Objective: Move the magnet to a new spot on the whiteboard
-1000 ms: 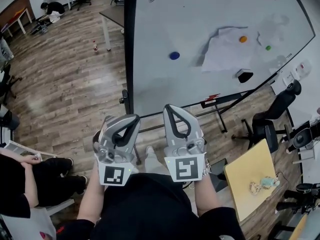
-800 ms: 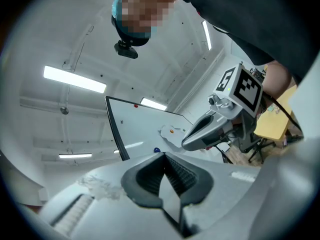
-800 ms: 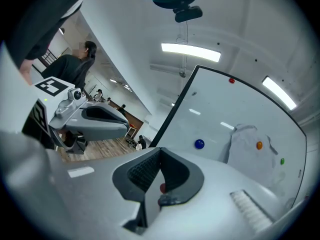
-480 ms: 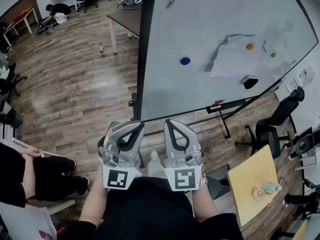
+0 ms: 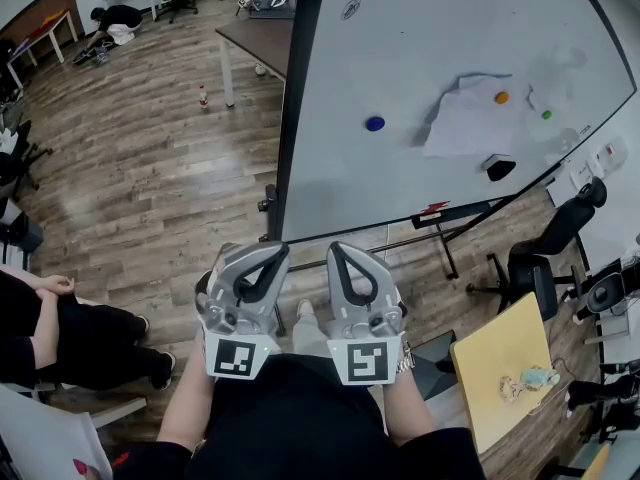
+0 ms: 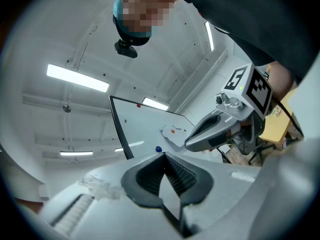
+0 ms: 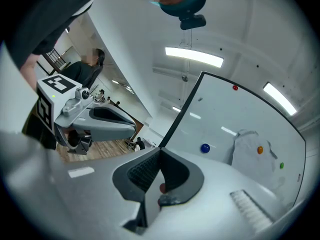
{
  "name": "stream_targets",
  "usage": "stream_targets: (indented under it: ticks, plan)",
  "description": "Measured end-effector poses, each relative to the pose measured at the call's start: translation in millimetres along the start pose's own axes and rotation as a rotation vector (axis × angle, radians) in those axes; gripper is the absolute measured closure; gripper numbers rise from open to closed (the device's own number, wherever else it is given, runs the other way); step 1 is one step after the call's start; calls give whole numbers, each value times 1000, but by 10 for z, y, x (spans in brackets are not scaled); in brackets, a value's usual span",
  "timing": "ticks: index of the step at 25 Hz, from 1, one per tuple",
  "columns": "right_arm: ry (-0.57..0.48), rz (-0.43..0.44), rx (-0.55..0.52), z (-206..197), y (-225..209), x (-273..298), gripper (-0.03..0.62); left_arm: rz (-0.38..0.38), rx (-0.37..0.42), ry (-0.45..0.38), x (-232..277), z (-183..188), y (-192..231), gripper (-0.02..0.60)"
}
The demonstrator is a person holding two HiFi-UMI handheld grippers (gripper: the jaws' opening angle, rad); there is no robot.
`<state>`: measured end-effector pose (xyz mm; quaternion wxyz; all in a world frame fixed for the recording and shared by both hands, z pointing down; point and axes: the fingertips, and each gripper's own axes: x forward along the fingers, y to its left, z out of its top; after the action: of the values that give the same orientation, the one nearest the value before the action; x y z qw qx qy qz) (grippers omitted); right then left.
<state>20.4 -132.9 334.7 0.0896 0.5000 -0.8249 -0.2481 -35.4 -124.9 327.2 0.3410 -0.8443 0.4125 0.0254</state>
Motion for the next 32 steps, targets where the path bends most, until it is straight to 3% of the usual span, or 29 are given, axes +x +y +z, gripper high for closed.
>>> stream_targets:
  ticks: [32]
  plan:
    - [36,-25,3,-101,-138,-69,592,2,-35,2,39,-52,-36,580]
